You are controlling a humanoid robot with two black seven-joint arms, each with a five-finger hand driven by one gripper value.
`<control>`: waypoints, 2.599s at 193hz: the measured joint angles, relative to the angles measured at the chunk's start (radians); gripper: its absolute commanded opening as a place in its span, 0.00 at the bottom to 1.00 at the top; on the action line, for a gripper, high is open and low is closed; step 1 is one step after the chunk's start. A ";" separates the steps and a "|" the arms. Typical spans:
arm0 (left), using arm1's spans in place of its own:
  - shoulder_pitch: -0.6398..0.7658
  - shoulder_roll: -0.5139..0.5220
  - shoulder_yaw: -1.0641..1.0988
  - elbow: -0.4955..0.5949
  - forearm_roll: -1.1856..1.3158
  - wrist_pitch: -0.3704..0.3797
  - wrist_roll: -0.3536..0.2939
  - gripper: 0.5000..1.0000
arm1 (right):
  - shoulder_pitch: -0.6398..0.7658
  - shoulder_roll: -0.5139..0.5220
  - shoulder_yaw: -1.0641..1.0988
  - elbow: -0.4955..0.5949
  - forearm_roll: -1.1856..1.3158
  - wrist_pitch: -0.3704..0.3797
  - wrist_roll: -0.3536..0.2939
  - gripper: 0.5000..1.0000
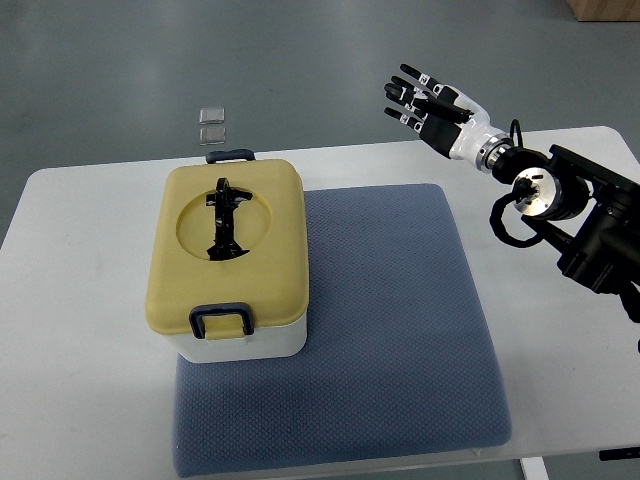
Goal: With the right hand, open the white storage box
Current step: 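Raise the right hand and swing it over the box toward the lid handle, then lower the right hand onto the black handle on the yellow lid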
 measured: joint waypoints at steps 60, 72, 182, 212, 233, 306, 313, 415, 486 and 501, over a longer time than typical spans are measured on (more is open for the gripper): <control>0.000 0.000 0.000 0.000 0.000 0.000 0.000 1.00 | 0.158 -0.008 -0.035 0.010 -0.438 -0.008 0.028 0.86; 0.000 0.000 0.000 0.000 0.000 0.000 0.000 1.00 | 0.192 -0.011 -0.053 0.020 -0.529 -0.008 0.042 0.86; 0.000 0.000 0.000 0.000 0.000 0.000 0.000 1.00 | 0.486 -0.010 -0.343 0.190 -1.123 0.004 0.230 0.86; 0.000 0.000 0.000 0.000 0.000 0.000 0.000 1.00 | 0.599 -0.001 -0.473 0.233 -1.189 0.004 0.277 0.86; 0.000 0.000 0.000 0.000 0.000 0.000 0.000 1.00 | 0.666 0.021 -0.550 0.238 -1.246 0.004 0.296 0.86; 0.000 0.000 0.000 0.000 0.000 0.000 0.000 1.00 | 0.739 0.071 -0.618 0.257 -1.416 0.004 0.324 0.86; 0.000 0.000 0.000 0.000 0.000 0.000 0.000 1.00 | 0.746 0.071 -0.629 0.259 -1.418 0.004 0.325 0.86; 0.000 0.000 0.000 0.000 0.000 0.000 0.000 1.00 | 0.795 0.094 -0.709 0.267 -1.455 0.018 0.327 0.86; 0.000 0.000 0.000 0.000 0.000 0.000 0.000 1.00 | 0.796 0.110 -0.764 0.268 -1.521 0.016 0.337 0.86; 0.000 0.000 0.000 0.000 0.000 0.000 0.000 1.00 | 0.796 0.119 -0.764 0.268 -1.524 0.011 0.338 0.86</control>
